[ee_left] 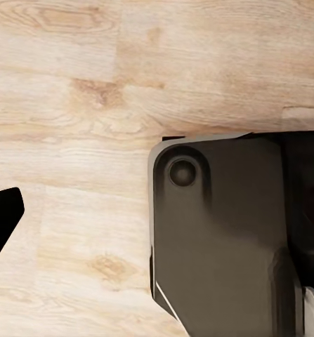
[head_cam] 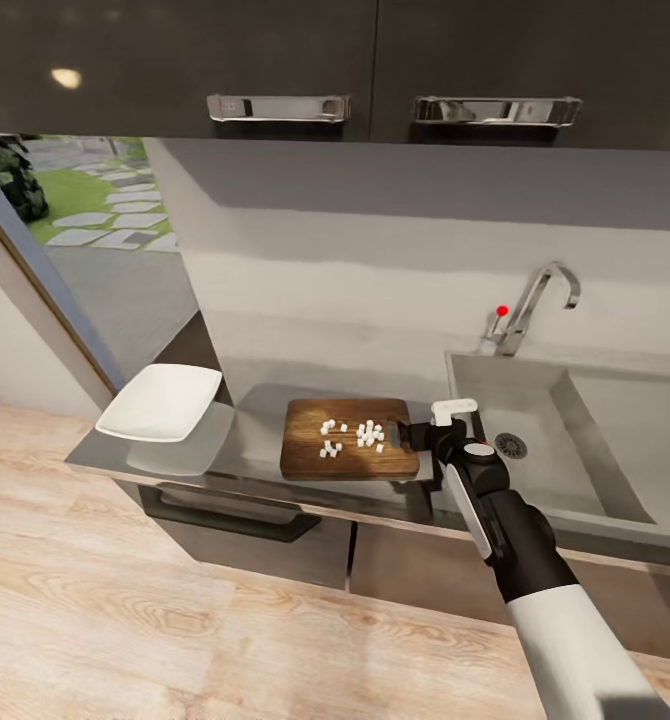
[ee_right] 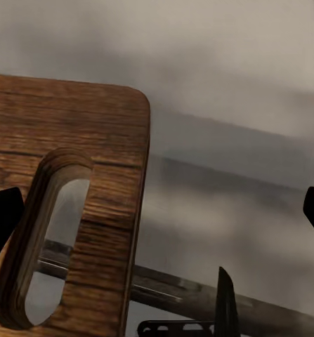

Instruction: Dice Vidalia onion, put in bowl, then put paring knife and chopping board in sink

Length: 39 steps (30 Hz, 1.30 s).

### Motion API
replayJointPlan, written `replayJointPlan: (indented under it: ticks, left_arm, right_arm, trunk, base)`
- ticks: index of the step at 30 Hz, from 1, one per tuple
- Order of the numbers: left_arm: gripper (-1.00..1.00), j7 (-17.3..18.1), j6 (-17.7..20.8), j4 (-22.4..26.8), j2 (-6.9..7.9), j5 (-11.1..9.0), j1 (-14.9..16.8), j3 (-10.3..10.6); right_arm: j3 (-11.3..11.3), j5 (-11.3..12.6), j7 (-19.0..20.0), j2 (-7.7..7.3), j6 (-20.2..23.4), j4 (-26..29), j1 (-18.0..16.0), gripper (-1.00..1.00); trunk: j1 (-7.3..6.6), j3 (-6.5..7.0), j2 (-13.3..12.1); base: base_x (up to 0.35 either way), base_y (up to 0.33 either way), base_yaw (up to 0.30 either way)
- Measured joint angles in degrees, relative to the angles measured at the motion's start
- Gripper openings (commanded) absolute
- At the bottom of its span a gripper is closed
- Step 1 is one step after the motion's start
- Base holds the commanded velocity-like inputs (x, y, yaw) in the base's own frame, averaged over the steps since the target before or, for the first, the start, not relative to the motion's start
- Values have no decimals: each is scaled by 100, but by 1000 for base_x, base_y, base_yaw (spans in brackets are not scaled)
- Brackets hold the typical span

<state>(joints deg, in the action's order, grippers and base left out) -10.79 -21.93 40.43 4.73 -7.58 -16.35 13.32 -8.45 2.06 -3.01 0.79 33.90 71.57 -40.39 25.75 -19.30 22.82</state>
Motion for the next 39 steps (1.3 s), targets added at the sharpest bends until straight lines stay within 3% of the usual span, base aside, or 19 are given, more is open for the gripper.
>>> replayJointPlan:
  ticks: [39]
  left_arm:
    - [100,0,0,-43,0,0,0,0]
  right_arm:
    - [0,0,7,0,5,-26,0,100]
  trunk:
    - [0,-253,0]
  base:
    - [3,0,0]
